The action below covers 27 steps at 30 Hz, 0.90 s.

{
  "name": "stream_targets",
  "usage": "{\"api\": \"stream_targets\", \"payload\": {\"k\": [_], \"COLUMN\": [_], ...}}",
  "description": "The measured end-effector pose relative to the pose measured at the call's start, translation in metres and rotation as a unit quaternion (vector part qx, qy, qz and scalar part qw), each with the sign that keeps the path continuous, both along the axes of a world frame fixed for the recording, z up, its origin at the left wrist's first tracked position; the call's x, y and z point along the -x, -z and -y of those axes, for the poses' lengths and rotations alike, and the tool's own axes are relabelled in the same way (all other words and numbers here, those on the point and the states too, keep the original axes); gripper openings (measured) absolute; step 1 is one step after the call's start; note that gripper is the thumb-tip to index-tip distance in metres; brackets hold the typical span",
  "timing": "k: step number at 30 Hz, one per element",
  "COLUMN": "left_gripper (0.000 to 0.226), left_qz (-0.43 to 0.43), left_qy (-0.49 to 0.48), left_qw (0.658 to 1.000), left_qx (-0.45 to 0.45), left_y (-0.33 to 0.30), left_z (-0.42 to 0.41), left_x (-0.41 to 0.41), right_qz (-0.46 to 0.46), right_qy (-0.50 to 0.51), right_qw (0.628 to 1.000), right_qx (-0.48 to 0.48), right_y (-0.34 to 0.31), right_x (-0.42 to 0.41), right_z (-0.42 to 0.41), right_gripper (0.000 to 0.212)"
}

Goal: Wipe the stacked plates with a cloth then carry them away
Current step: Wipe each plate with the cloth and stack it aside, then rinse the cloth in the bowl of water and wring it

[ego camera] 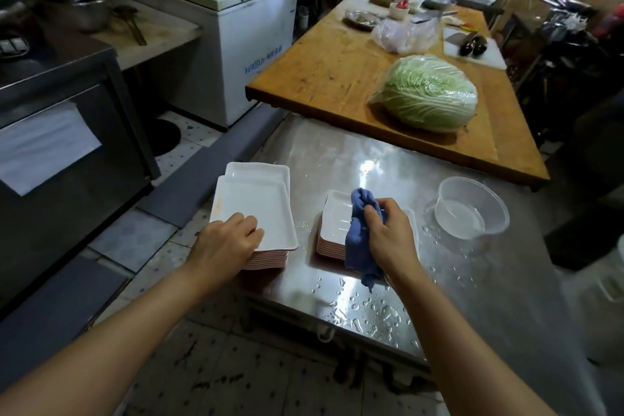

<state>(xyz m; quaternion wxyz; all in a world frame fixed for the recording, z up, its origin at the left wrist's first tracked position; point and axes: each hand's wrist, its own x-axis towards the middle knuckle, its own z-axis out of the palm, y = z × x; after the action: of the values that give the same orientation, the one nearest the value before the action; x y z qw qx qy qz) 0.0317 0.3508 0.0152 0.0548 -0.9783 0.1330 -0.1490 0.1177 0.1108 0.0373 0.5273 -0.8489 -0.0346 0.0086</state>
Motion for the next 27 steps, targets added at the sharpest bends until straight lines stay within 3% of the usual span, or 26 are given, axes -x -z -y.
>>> {"api": "stream_targets", "payload": {"k": [9, 15, 20, 24, 27], "left_gripper": [0.050, 0.052, 0.062, 0.057, 0.052], "left_qz": [-0.049, -0.079, -0.142, -0.122, -0.158], "left_qy": [-0.013, -0.027, -0.110, -0.149, -0.115], "left_qw": [0.999, 0.996, 0.984, 0.969, 0.931], "left_qx": [0.016, 0.035, -0.025, 0.158, 0.309], "left_y": [0.027, 0.036, 0.029, 0.002, -0.017], "left_z": [-0.011, -0.013, -0.003, 0.050, 0.107], "left_x": [-0.018, -0.024, -0.032, -0.048, -0.062], "right_qz": [-0.044, -0.106, -0.137, -0.112, -0.076], "right_qy": [0.082, 0.094, 0.109, 0.138, 0.130], "right_qw": [0.995, 0.983, 0.969, 0.970, 0.974], "right_qx": [-0.044, -0.118, -0.174, -0.165, -0.170], "right_y": [-0.002, -0.010, -0.020, -0.031, -0.041], "right_x": [-0.003, -0.001, -0.005, -0.010, -0.016], "right_z": [0.019, 0.037, 0.050, 0.069, 0.091], "right_gripper": [0.015, 0.016, 0.018, 0.022, 0.016]}}
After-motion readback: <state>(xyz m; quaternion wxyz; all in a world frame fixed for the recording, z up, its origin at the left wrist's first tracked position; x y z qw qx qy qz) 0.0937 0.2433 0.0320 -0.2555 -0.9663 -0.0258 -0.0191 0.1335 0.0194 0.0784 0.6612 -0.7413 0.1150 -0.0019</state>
